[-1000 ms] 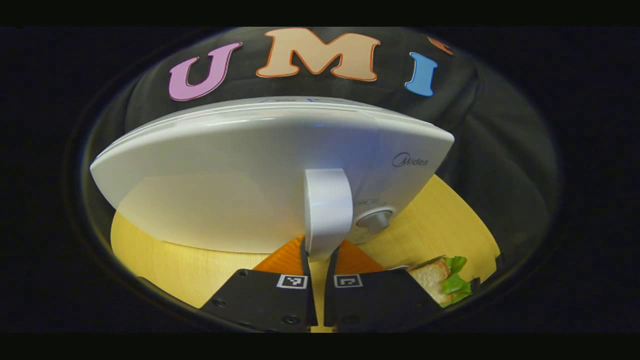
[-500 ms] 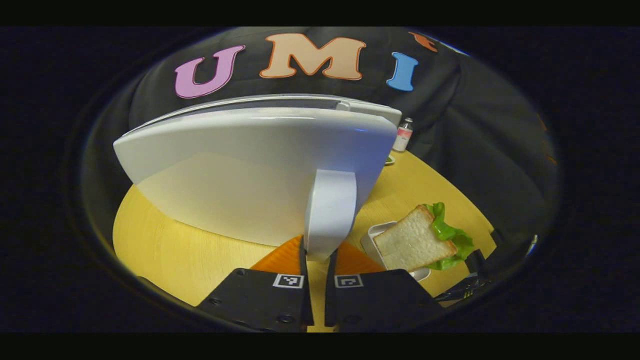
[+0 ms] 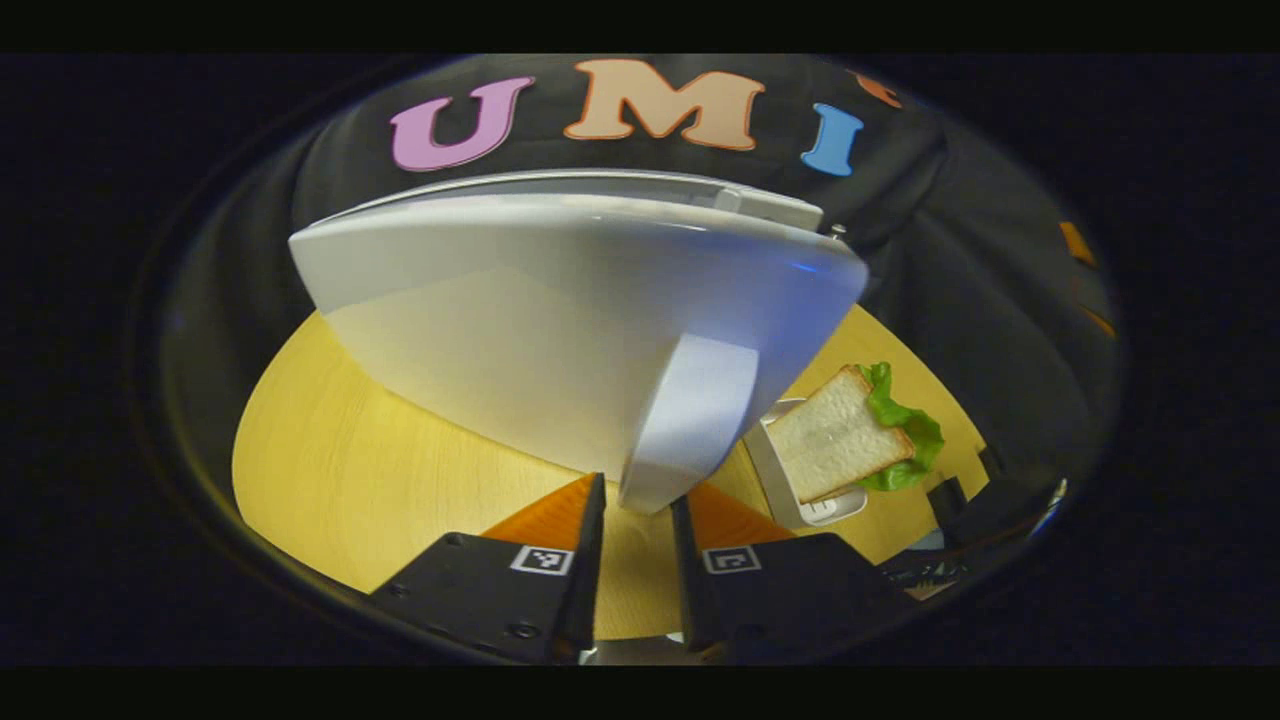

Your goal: Open the microwave oven with the left hand, put the food in, and close the microwave oven.

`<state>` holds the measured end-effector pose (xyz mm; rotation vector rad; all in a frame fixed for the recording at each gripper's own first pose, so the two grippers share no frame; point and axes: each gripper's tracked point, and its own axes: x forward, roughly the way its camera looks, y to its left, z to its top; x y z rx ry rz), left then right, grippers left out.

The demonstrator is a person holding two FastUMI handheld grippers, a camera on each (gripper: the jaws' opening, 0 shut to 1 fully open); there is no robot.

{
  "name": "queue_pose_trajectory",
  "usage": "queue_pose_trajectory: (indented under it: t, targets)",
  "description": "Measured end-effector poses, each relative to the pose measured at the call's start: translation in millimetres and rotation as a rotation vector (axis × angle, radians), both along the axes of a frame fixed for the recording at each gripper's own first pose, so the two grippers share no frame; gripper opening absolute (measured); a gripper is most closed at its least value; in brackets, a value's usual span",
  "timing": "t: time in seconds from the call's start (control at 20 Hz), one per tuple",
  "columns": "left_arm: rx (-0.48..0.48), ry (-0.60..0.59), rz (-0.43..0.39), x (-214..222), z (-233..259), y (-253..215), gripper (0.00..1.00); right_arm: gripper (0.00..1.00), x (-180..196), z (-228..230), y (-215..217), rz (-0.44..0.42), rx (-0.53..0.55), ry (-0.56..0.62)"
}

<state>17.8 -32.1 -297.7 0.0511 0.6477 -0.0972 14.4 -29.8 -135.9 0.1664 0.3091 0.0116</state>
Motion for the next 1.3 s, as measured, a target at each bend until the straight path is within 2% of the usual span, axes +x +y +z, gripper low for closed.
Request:
queue_pose_trajectory:
  t: [0.15,0.2,0.25,0.35,0.55,0.6,0.7,0.75,0.8,0.85,0.95,1.0,1.05,1.1,1.3]
  targets:
    - [-0.041,0.007,0.113,-13.7,-2.3,32.0,0.75,0.99,-0.3,-3.6,1.9,0.011,-0.004,0.006]
    - [-0.076,0.015,0.137,-21.8,-4.9,36.7,0.96,0.99,0.9,-5.3,2.9,0.016,-0.008,0.010]
    - [-0.106,0.022,0.162,-25.1,-7.3,39.7,1.00,0.99,2.2,-7.0,3.6,0.021,-0.012,0.014]
    - [-0.129,0.018,0.192,-41.1,-6.2,49.9,1.00,0.99,4.9,-8.7,8.6,0.038,-0.014,0.019]
    - [-0.095,0.016,0.249,-61.8,-6.1,72.8,1.00,0.99,10.8,-16.8,24.8,0.084,-0.021,0.034]
    - [-0.084,0.020,0.263,-67.7,-5.2,80.0,1.00,0.92,12.3,-20.6,29.1,0.097,-0.023,0.042]
    - [-0.066,0.010,0.299,-78.7,0.9,96.4,1.00,0.92,15.2,-25.1,37.4,0.119,-0.025,0.055]
    - [-0.061,0.008,0.317,-83.1,2.3,104.6,1.00,0.99,16.8,-26.7,41.3,0.130,-0.025,0.061]
    - [-0.057,0.020,0.335,-91.5,1.8,112.2,1.00,0.99,18.3,-28.7,45.7,0.141,-0.025,0.066]
    - [-0.052,0.019,0.357,-97.6,2.4,121.6,1.00,0.92,19.9,-30.2,49.2,0.153,-0.028,0.070]
    - [-0.051,0.023,0.402,-109.3,3.8,136.1,1.00,0.92,23.6,-33.3,55.7,0.174,-0.034,0.078]
    - [-0.050,0.022,0.426,-116.5,5.2,144.5,1.00,0.99,23.9,-34.4,59.7,0.183,-0.035,0.081]
    - [-0.051,0.022,0.443,-122.7,6.4,150.6,1.00,0.99,25.4,-36.5,63.2,0.192,-0.036,0.085]
    - [-0.059,0.021,0.460,-127.6,7.4,155.9,1.00,0.92,26.5,-37.0,67.4,0.200,-0.036,0.089]
    - [-0.113,0.027,0.521,-143.8,8.9,170.9,1.00,0.92,28.2,-40.2,83.8,0.229,-0.040,0.097]
